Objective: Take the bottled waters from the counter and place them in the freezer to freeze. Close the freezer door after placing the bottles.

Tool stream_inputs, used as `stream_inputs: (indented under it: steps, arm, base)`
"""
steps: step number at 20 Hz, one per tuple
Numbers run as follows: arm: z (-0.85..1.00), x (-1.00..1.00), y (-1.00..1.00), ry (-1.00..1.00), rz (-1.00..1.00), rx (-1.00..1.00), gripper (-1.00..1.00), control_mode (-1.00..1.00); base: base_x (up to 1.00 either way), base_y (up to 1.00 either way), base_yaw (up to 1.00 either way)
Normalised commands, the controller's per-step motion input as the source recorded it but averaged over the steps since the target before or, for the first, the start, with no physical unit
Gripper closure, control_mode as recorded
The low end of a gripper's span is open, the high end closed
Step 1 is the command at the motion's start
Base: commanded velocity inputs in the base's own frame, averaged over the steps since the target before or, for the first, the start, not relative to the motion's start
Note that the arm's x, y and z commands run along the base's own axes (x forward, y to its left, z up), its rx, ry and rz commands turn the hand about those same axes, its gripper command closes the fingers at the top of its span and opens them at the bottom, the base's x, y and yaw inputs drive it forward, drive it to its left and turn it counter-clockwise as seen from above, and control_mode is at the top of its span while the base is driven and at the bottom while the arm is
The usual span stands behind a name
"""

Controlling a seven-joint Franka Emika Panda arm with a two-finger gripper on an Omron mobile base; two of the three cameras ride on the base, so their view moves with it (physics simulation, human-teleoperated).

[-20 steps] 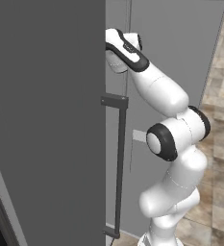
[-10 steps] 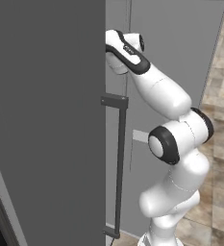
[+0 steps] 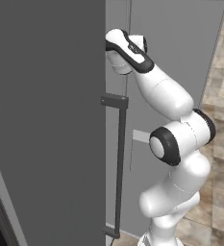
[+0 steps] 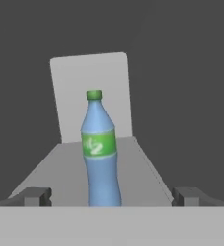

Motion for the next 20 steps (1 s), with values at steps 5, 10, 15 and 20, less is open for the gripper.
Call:
stream_inputs:
  steps: [5,10,15,20]
  arm:
    - [0.0,0.0,-0.13,0.0,0.0,0.04,-1.0,-1.0]
    - [0.0,0.0,0.0,0.0,0.0,0.0,-1.0,-1.0]
    - [0.0,0.0,-0.02,0.0,0.0,0.0,-1.0,-1.0]
    - [0.1,-0.69,-0.31,-0.11,0.0,0.03,-1.0,-1.0]
  base:
    - [0.0,0.0,0.0]
    - [0.0,0.0,0.0]
    - [0.0,0.0,0.0]
    - [0.0,0.0,0.0]
